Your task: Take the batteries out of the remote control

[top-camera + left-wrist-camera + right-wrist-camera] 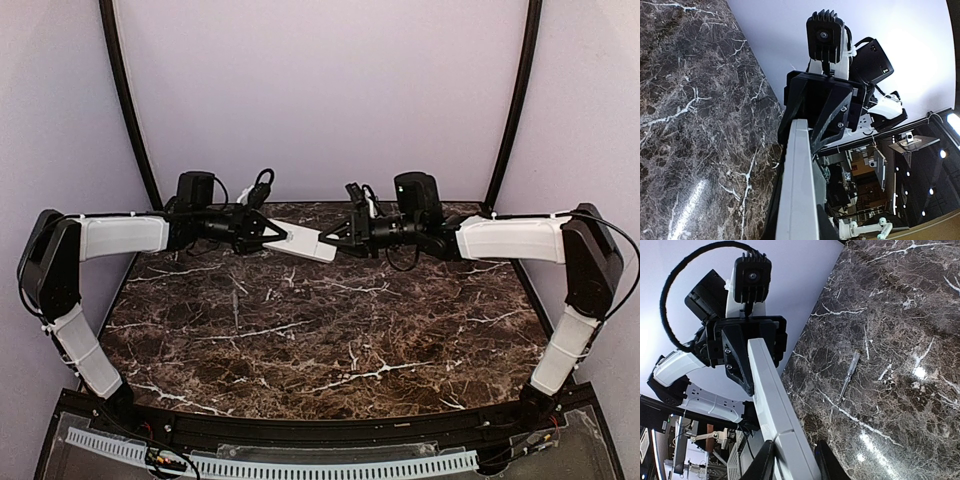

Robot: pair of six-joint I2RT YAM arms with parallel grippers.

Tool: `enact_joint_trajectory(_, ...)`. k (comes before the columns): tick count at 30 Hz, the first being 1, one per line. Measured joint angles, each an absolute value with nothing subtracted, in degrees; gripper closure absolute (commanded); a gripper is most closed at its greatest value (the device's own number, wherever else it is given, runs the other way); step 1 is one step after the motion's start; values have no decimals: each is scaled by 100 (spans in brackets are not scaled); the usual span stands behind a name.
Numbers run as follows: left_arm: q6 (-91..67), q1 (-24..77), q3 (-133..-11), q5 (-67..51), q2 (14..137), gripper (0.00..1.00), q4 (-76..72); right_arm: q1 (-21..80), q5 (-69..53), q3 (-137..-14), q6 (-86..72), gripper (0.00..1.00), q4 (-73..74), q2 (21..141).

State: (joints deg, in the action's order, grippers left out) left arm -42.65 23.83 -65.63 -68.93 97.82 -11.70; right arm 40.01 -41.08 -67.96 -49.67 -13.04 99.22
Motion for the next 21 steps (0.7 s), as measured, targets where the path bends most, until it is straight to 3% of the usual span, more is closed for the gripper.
enact_joint_trajectory(8, -5714, 2331, -6093, -7199, 9839, 100, -2954, 3994, -4320, -6458, -5328, 87, -2403, 9909)
enact_joint_trajectory(13, -5902, 2320, -6080, -7290, 9843, 100, -3256, 3994, -4425, -6392, -5483, 87, -2816, 9909)
enact_joint_trajectory(15, -5854, 2318, -6080, -7299, 9841, 100, -3245, 3994, -4440, -6394, -5513, 82, -2823, 9909)
enact_joint_trajectory(21, -5446, 2331, -6128, -7179, 9839, 100, -2762, 4005, -4429, -6429, -5492, 47, -2578, 9915)
